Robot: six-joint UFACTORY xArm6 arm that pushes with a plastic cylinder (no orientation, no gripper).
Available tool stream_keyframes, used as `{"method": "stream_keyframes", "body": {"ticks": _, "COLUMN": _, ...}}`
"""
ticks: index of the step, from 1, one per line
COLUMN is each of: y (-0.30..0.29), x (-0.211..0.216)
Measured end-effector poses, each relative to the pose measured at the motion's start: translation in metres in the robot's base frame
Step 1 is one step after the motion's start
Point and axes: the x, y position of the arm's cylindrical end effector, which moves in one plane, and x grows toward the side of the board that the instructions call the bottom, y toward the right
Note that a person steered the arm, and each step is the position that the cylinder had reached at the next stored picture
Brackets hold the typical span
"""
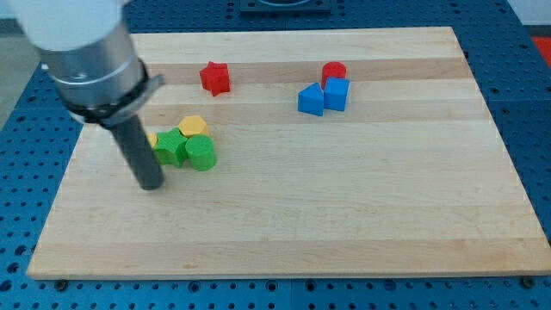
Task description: Move yellow heart upwards
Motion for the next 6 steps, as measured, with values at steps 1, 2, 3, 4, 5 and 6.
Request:
{"method": "stream_keyframes", "body": {"ticks": 1, "y": -0.009, "x": -0.014}}
{"method": "stream_keyframes", "body": {"ticks": 2, "y": -0.009, "x": -0.026}}
{"method": "stream_keyframes", "body": {"ticks": 3, "y": -0.009, "x": -0.037}}
{"method": "stream_keyframes", "body": {"ticks": 4, "y": -0.01, "x": -0.056}}
{"method": "stream_keyframes", "body": {"ticks": 5, "y": -0.011, "x": -0.076}}
{"method": "stream_keyframes", "body": {"ticks": 6, "y": -0.011, "x": -0.095}}
